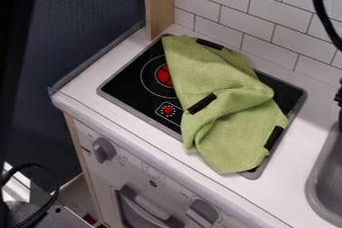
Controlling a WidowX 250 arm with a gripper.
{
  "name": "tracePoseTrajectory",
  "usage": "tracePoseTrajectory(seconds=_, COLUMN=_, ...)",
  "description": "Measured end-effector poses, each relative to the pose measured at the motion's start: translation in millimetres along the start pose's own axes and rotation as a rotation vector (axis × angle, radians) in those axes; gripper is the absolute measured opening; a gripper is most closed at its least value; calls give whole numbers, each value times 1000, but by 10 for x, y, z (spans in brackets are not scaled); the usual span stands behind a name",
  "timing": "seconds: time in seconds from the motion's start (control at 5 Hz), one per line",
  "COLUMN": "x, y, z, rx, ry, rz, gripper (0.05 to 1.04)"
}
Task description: Unfold the cloth from top right to bottom left.
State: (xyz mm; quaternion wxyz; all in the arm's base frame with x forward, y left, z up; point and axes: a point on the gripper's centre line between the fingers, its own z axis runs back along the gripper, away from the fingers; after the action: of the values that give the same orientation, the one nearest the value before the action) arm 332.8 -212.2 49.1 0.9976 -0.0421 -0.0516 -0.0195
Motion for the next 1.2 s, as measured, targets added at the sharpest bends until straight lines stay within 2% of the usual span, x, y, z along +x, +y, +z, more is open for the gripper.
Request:
tracePoseTrajectory(seconds=0.2, x=-92, y=59, z=-171, rx=28, ry=46, rz=3, gripper=1000)
tracePoseTrajectory(seconds=0.4, x=-95, y=326, z=-208, rx=59, ry=40, rz=39, gripper=1000)
tracePoseTrajectory(seconds=0.6, x=17, y=739, z=-156, rx=75, ry=3, rz=107, gripper=1000)
tracePoseTrajectory(seconds=0.8, x=112, y=1102, z=-161, rx=117, ry=-27, rz=158, gripper=1000)
tracePoseTrajectory(seconds=1.0, x=172, y=1305, z=-139, rx=179, ry=-53, rz=168, gripper=1000)
tracePoseTrajectory(seconds=1.2, x=276, y=1507, z=-113, rx=217, ry=-106, rz=192, gripper=1000)
